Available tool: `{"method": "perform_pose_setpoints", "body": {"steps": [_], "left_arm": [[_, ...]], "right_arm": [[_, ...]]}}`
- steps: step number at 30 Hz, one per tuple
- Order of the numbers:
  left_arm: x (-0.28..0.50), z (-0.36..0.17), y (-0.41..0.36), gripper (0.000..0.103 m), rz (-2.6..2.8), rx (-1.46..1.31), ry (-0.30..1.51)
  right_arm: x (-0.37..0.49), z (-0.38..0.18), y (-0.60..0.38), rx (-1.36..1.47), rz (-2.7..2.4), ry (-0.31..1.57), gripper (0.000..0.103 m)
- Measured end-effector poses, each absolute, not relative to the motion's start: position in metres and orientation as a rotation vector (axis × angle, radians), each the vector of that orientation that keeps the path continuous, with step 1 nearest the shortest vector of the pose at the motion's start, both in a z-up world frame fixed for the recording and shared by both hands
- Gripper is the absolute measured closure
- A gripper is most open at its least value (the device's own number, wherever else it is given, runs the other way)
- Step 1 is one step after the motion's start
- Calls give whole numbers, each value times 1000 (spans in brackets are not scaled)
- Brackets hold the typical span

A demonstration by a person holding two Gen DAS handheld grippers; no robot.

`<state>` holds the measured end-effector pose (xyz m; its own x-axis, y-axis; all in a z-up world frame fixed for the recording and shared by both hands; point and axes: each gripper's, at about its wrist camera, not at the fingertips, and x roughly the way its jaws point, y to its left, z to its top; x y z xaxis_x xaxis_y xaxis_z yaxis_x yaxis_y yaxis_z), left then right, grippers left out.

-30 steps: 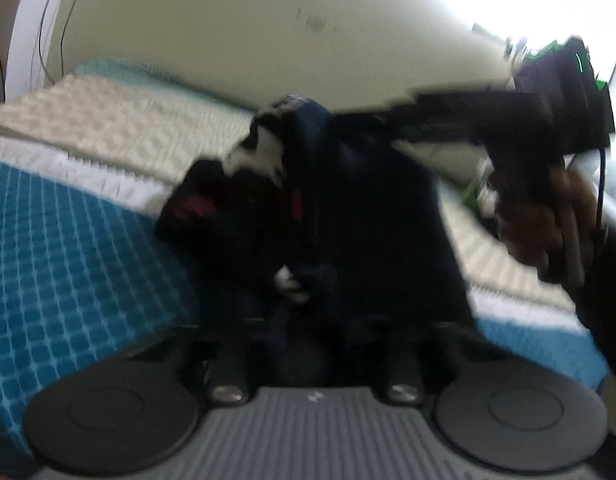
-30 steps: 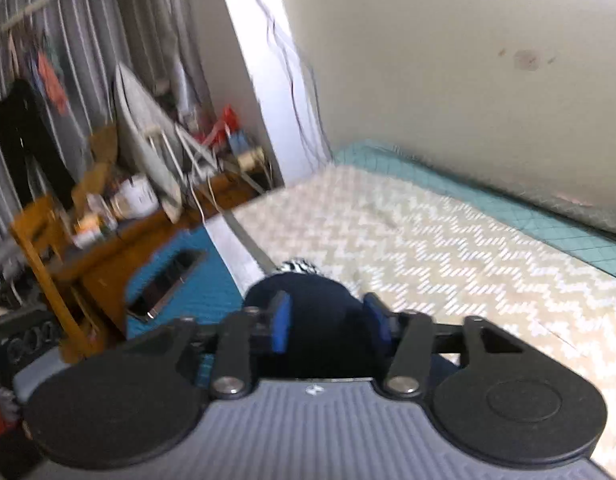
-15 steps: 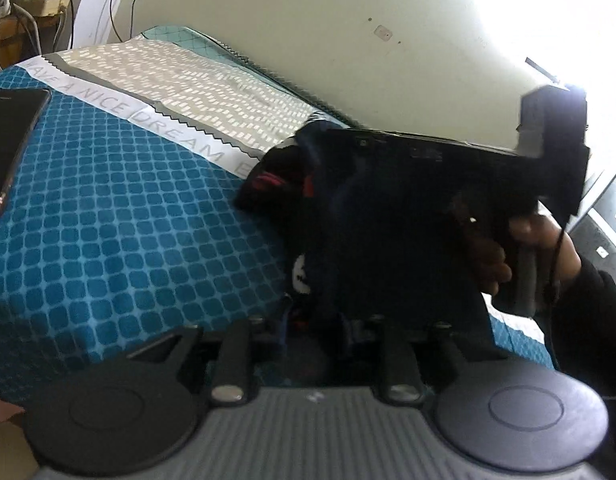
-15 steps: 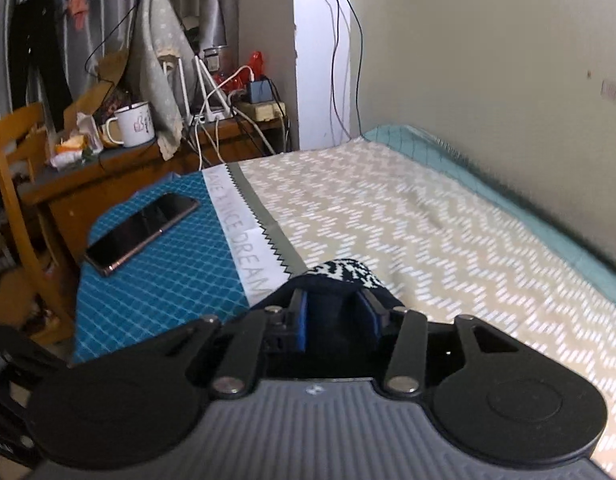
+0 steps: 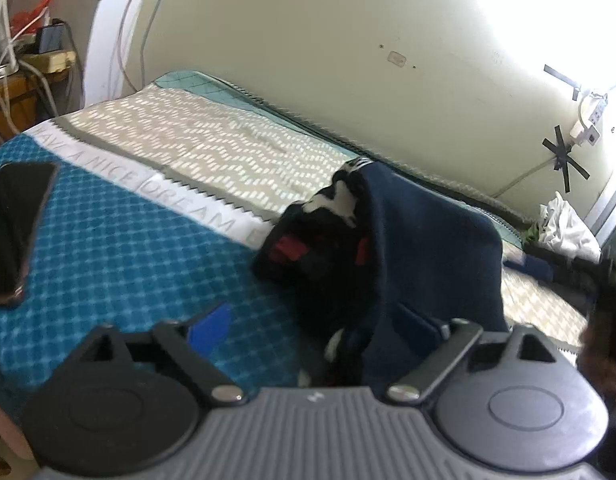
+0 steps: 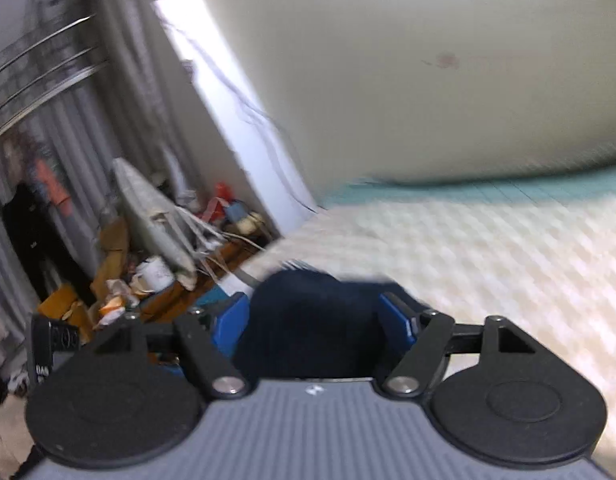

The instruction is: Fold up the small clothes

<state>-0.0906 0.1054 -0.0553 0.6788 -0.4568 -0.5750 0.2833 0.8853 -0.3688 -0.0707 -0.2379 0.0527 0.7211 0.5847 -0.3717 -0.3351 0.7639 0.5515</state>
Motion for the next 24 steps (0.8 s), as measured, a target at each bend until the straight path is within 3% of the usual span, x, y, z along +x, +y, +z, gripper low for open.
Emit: {"method": "perform_pose_setpoints", "body": {"steps": [2,12,15,16,17,19,24], "left_arm": [[-84,-55,98,0,-441,-284,711],[-69,-78,91,0,-524,-329,805],[-71,-84,98,1,-562,-379,774],[-70,-86,98,2,-576,-392,766],[-69,-87,97,9,-583,-399,757],[-64,-88,90,40,-587,-391,772],[-43,-69,66,59,-625,-378,787]], "right_arm": [[-75,36,-247,517,512,630,35],[-54,-3,-240,678,619,789,35],[-37,-2,-227,672,649,786,31],[-31,0,-220,663,666,777,21],[-27,2,-212,649,680,773,14],[-22,6,-193,570,650,773,15],[-22,22,-203,522,621,710,44]]}}
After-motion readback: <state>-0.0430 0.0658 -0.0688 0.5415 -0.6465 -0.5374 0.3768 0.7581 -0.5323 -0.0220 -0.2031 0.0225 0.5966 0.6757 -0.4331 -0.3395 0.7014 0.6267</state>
